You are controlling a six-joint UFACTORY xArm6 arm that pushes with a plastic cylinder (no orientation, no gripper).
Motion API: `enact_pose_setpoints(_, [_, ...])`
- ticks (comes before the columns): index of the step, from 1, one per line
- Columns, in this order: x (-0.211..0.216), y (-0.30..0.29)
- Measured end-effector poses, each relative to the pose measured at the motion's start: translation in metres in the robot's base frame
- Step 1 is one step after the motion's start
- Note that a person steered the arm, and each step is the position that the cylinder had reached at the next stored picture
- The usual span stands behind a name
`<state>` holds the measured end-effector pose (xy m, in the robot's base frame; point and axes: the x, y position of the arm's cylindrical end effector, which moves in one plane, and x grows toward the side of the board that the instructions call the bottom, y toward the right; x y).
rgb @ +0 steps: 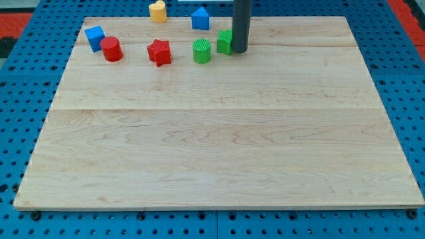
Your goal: Move your arm right side of the yellow hexagon
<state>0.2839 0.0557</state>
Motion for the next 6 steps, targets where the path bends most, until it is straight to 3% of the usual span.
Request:
enact_pose_setpoints(2, [-0.017, 0.087])
enact_pose_setpoints(4, [-0.048, 0.038])
enact_pose_setpoints(5, [-0.008, 0.102])
enact_pose_setpoints(6, [0.058, 0.06])
